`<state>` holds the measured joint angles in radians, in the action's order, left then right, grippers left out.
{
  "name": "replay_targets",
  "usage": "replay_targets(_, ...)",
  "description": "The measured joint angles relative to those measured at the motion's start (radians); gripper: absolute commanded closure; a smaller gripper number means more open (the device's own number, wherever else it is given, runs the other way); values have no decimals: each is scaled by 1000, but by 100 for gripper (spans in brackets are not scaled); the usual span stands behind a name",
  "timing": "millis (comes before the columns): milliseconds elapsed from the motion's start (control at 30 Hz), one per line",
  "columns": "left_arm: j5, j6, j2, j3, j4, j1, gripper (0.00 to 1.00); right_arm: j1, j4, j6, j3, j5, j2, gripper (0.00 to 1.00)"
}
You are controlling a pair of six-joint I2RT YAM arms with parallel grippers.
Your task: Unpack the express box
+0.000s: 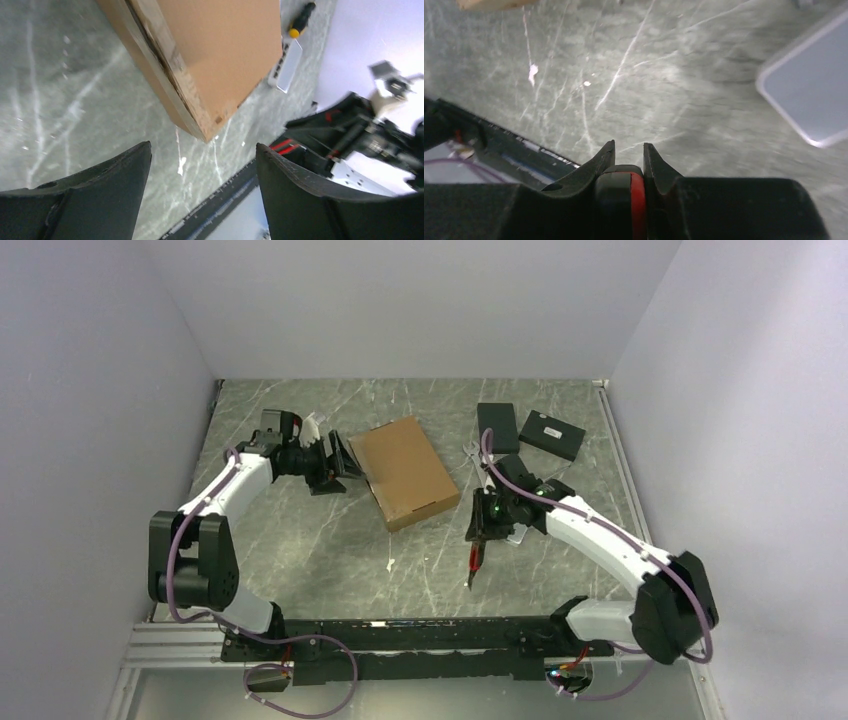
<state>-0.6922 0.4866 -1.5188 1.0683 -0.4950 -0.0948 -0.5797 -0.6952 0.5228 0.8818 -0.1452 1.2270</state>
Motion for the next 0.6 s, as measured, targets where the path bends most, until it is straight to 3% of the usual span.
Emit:
replay_targets(67,-39,28,8,-31,10,0,19,17,80,21,-56,-108,45,98)
replay_targets(200,-92,80,60,-106,46,-3,18,17,201,55,-109,-204,130,83)
replay_targets(367,-116,134,126,-172,107,-17,16,19,261,65,-112,-144,140,66)
replay_targets(600,-116,185,150,-238,162,-24,13,20,276,69,-113,-9,157,51)
